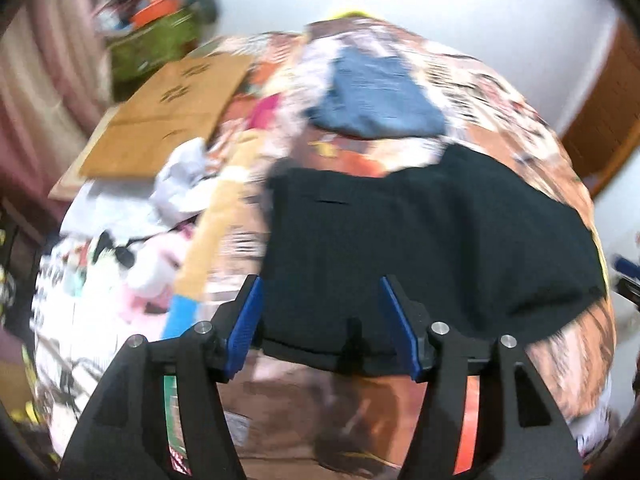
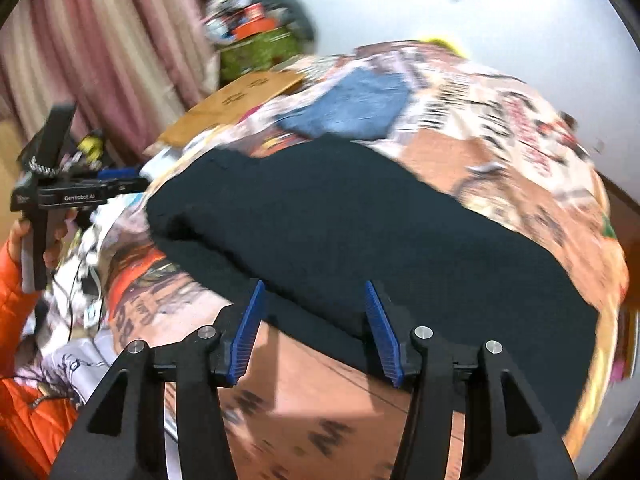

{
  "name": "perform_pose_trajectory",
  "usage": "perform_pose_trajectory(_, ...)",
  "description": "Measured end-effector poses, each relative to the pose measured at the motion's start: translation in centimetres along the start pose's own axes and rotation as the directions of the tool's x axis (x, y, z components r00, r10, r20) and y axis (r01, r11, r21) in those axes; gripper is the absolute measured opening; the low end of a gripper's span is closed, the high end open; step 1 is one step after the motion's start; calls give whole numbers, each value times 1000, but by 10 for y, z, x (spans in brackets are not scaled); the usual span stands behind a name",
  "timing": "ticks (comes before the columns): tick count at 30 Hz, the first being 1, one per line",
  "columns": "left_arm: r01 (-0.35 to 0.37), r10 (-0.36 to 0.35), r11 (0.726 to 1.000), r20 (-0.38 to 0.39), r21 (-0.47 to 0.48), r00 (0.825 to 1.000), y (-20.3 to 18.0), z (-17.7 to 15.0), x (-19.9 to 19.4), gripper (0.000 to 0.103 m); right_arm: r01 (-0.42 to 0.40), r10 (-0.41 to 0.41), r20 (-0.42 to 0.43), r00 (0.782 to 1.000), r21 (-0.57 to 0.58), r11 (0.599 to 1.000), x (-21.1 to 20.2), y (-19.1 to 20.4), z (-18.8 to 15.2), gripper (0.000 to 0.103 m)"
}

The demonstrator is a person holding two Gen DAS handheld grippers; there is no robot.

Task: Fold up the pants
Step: 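Grasp the pants' folded edge with the left gripper while the right gripper smooths the fabric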

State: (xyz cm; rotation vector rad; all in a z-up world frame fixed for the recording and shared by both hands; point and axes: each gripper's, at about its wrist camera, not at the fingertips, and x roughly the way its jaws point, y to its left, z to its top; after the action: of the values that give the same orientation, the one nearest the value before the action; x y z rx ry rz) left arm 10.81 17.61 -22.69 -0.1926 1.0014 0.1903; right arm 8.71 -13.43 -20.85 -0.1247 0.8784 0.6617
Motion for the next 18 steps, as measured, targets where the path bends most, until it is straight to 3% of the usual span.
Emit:
perform_pose_trajectory(5, -54, 41, 992, -117, -111, 992, 35, -3, 45, 60, 103, -116, 56, 992, 191, 976, -33, -62, -12, 49)
perform_pose_trajectory(8, -41, 13, 988, -179, -152, 984, 39, -12, 67, 60, 167, -191, 47, 981, 311, 936, -46, -103, -25, 49)
perform_pose_trajectory(11, -58, 29, 986, -182, -157, 983, 33, -16, 74, 56, 246, -274, 11, 962, 404, 881, -50, -141, -41, 49)
perform_pose_trajectory(15, -83, 62, 989, -168, -124, 984, 19, -15, 71, 29, 293, -305, -58, 951, 489, 821, -38, -179, -62, 49)
perform_pose_trajectory(18, -154, 144, 986, -150, -56, 978, 7, -13, 68, 19, 293, -277, -111, 954, 520, 802, -19, -191, -75, 49)
